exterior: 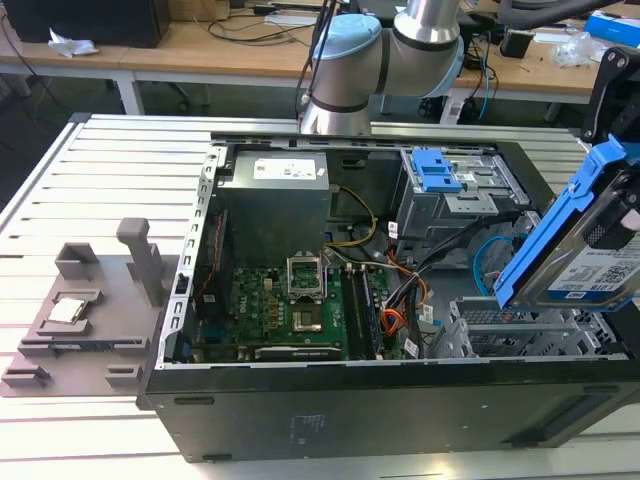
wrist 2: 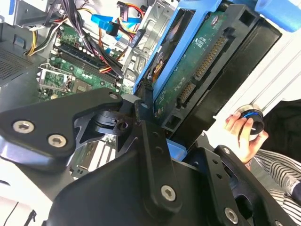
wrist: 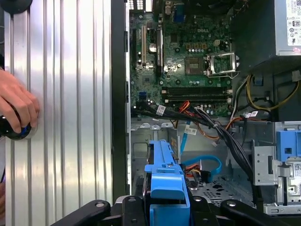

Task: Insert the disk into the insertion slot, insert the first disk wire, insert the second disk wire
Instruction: 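Insert the disk into the insertion slot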

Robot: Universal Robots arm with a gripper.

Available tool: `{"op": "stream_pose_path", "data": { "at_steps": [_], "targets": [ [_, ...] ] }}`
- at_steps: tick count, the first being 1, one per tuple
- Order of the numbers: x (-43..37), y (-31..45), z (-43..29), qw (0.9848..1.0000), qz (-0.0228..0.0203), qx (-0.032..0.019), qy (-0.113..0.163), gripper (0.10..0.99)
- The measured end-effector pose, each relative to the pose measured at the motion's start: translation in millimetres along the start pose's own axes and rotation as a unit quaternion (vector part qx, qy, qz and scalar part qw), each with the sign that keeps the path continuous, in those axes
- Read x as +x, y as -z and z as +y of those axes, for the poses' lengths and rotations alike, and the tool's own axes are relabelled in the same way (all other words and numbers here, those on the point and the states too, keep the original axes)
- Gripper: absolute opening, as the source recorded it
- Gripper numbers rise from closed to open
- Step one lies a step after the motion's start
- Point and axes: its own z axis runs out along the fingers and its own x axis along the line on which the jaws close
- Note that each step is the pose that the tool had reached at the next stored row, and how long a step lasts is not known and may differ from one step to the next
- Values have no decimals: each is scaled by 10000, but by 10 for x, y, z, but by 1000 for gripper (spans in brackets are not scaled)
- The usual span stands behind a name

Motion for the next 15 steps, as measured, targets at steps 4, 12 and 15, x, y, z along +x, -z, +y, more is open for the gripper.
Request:
{"op": "stream_pose_path", "data": {
  "at_steps": [4, 12, 15],
  "targets": [
    [0, -55, -2, 10000, 0, 0, 0, 365],
    [0, -158, 46, 10000, 0, 0, 0, 365],
    [-3, -194, 66, 10000, 0, 0, 0, 365]
  ]
}}
